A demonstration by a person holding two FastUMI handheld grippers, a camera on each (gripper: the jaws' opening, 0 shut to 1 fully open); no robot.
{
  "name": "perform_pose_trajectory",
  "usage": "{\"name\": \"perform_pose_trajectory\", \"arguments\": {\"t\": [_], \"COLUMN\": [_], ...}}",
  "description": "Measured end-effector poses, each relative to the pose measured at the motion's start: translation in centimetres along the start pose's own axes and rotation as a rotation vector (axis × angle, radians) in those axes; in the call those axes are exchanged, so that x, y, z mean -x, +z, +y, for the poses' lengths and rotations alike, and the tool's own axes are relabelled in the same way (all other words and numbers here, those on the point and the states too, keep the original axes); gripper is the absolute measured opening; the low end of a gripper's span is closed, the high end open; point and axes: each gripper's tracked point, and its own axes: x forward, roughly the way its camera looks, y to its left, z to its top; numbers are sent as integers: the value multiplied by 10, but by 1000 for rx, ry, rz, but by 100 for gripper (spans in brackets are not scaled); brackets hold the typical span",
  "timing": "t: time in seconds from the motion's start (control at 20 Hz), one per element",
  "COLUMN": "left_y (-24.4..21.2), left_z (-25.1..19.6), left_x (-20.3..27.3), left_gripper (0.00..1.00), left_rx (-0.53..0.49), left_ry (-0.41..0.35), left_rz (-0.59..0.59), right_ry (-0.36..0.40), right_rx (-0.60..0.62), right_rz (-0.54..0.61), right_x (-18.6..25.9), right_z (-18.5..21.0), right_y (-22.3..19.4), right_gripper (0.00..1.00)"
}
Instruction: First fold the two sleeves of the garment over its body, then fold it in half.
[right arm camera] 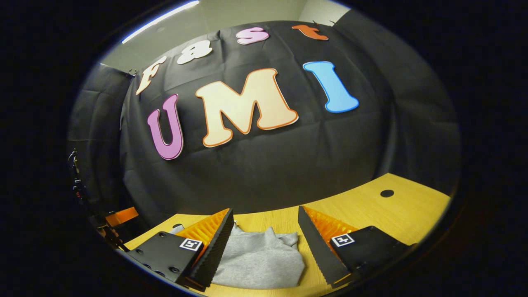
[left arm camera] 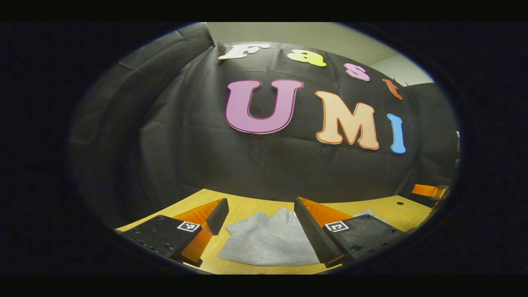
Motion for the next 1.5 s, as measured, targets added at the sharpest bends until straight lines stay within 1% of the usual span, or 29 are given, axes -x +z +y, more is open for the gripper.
{"name": "perform_pose_trajectory", "arguments": {"t": [0.05,0.1,0.2,0.3,0.4,0.45,0.5,0.55,0.6,0.7,0.75,0.8,0.85,0.9,0.95,1.2,1.5], "left_y": [-2,-4,-6,-9,-12,-13,-16,-19,-20,-31,-36,-45,-49,-51,-54,-56,-45], "left_z": [1,1,6,12,15,16,15,12,8,-3,-9,-13,-17,-19,-20,-25,-16], "left_x": [12,20,43,63,80,85,90,94,96,99,100,101,102,102,103,105,109], "left_gripper": [91,94,94,94,93,91,94,91,94,94,94,92,94,92,94,92,91], "left_rx": [2,8,12,-15,-50,-61,-70,-80,-90,-116,-133,-148,-163,-173,-182,-199,-183], "left_ry": [-2,-1,5,20,23,24,20,13,1,-31,-48,-61,-73,-76,-77,-77,-47], "left_rz": [-4,-5,-11,-26,-44,-53,-61,-69,-87,-96,-92,-66,-62,-50,-45,-40,-86], "right_ry": [8,16,35,54,69,72,75,80,85,98,89,86,93,99,101,101,97], "right_rx": [11,15,10,15,49,70,88,98,102,110,120,124,125,124,127,146,136], "right_rz": [-14,-24,-51,-90,-110,-111,-119,-127,-128,-124,-129,-126,-120,-121,-127,-156,-164], "right_x": [13,25,51,75,89,94,97,99,100,104,105,106,107,108,110,114,115], "right_z": [2,6,14,23,28,30,33,35,39,43,40,40,42,46,47,49,46], "right_y": [0,-2,-8,-16,-28,-35,-41,-44,-49,-56,-57,-59,-62,-62,-60,-55,-55], "right_gripper": [97,97,97,97,97,96,96,96,97,97,97,96,97,97,97,97,97]}}
